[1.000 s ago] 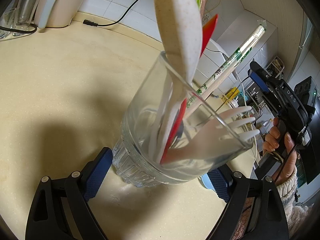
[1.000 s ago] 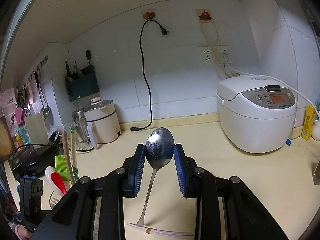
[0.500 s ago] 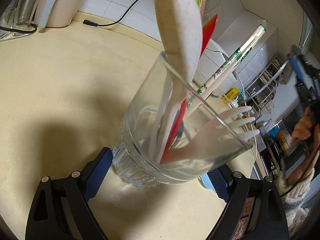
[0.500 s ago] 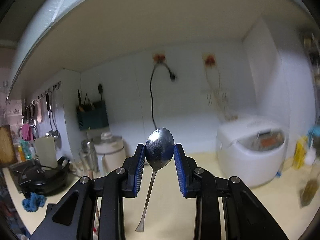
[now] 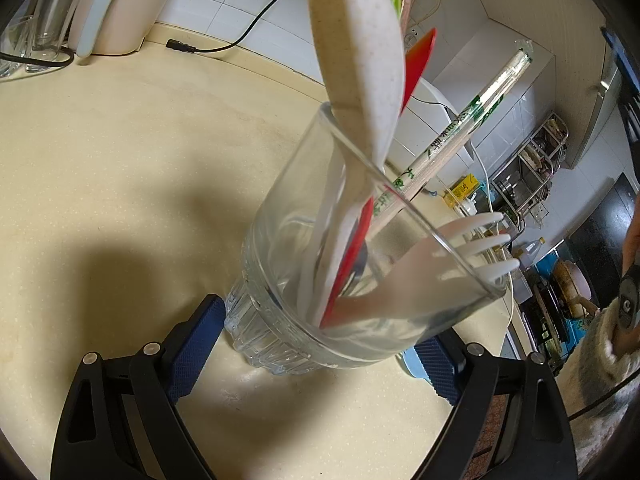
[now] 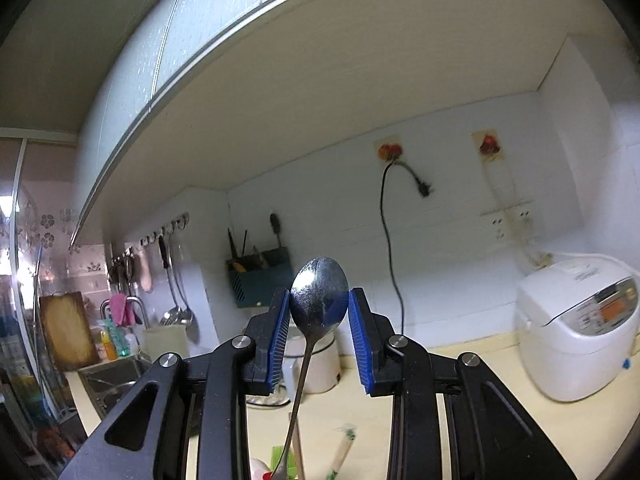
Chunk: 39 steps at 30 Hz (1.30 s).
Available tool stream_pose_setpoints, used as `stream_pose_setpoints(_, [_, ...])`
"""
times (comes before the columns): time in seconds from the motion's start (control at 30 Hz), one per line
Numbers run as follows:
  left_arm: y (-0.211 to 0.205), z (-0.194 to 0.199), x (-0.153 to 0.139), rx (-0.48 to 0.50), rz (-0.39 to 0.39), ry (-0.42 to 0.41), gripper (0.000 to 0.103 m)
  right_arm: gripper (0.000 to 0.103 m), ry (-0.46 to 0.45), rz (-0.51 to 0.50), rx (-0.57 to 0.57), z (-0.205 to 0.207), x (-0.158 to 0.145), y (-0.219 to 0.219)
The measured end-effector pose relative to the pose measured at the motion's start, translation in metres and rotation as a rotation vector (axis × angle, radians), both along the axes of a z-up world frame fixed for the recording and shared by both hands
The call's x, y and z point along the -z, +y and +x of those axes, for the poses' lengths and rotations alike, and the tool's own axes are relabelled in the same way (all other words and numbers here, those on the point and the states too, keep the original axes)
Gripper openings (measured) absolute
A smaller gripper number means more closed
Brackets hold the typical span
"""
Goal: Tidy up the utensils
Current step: 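Carry the grey spoon over the glass held by the left gripper, then lower the grey spoon into the glass and open the right gripper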
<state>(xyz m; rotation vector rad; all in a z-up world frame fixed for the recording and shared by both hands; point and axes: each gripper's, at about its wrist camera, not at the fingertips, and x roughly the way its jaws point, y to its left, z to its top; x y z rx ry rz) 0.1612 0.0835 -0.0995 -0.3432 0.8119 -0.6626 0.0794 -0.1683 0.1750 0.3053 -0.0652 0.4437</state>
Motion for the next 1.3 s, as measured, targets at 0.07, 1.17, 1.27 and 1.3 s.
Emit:
stream_pose_setpoints(0.07, [0.0,0.0,0.0,0.0,0.0,0.0,0.092,0.03,0.024,-0.019,-0.021,0.008,0.011,0.01])
stream_pose_setpoints(1.17, [0.0,0.0,0.0,0.0,-0.001,-0.001,0.092,0.03,0.11,-0.324,-0.025,0.019,0.076,0.072])
stream_pose_setpoints(1.27, [0.0,0.0,0.0,0.0,-0.001,-0.001,0.092,0.03,0.12,-0.325,-0.016,0.019,0.077,0.069])
stream_pose_setpoints(1.3, [0.0,0.0,0.0,0.0,-0.001,-0.001,0.092,0.03,0.125,-0.325,-0.016,0.02,0.078,0.068])
